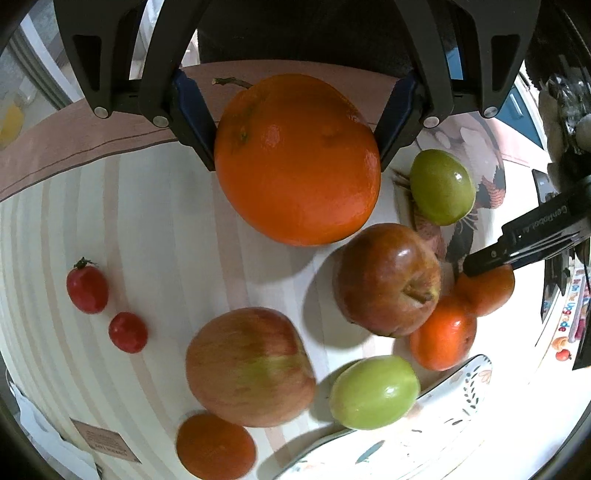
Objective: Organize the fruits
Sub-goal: 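Carry both held oranges over the deer-print plate with both tools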
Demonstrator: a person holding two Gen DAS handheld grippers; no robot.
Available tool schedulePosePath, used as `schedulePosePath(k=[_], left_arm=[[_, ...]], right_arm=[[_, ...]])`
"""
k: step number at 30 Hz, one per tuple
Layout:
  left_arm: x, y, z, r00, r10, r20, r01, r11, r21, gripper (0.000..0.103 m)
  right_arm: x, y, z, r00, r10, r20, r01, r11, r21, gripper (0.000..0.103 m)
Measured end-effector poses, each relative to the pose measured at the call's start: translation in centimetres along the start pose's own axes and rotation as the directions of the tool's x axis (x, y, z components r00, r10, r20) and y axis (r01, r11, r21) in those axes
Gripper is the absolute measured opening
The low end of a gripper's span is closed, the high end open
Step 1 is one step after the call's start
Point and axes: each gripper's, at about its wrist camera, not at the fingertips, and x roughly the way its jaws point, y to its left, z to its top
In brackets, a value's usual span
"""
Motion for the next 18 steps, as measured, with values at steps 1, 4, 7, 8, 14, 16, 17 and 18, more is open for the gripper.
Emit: schedulePosePath(k=[1, 4, 7, 8, 14, 16, 17, 18], left_arm=[[0.4, 0.6, 0.3, 1.000, -0.017, -0.009, 0.017, 1.000, -0.015, 0.060], [0.0, 3.2, 0.8, 0.995, -0.100, -0.015, 0.098, 0.989, -0.111, 0.060], [-1.9, 4.7, -0.6, 0.994, -0.113, 0.006, 0.112, 0.983, -0.146, 0.058], [-2.5, 4.8, -0.9, 0.994, -0.111, 0.012, 0.111, 0.983, -0.145, 0.058], [-1.2, 2.5, 2.3, 0.995, -0.087, -0.047, 0.084, 0.995, -0.058, 0.072], [-0.2, 1.0, 2.5, 0.995, -0.084, -0.059, 0.082, 0.996, -0.032, 0.072], [0.0, 0.7, 2.4, 0.994, -0.084, -0.064, 0.083, 0.996, -0.023, 0.072], [0.8, 0.3, 3.3, 0.993, -0.088, -0.072, 0.087, 0.996, -0.017, 0.072]], right_arm=[[-0.1, -0.1, 0.1, 1.000, 0.003, -0.003, -0.003, 1.000, 0.003, 0.083], [-0.1, -0.4, 0.4, 1.000, 0.006, -0.021, -0.006, 1.000, 0.006, 0.083], [-0.2, -0.7, 0.7, 0.999, 0.014, -0.038, -0.014, 1.000, 0.007, 0.083], [-0.2, -0.7, 0.8, 0.999, 0.018, -0.042, -0.018, 1.000, 0.008, 0.083], [-0.5, -1.4, 1.2, 0.998, 0.031, -0.046, -0.030, 0.999, 0.014, 0.084], [-0.5, -1.4, 1.1, 0.998, 0.033, -0.049, -0.033, 0.999, 0.019, 0.084], [-0.5, -1.4, 1.2, 0.998, 0.033, -0.050, -0.032, 0.999, 0.016, 0.084], [-0.5, -1.5, 1.1, 0.998, 0.034, -0.050, -0.033, 0.999, 0.018, 0.084]])
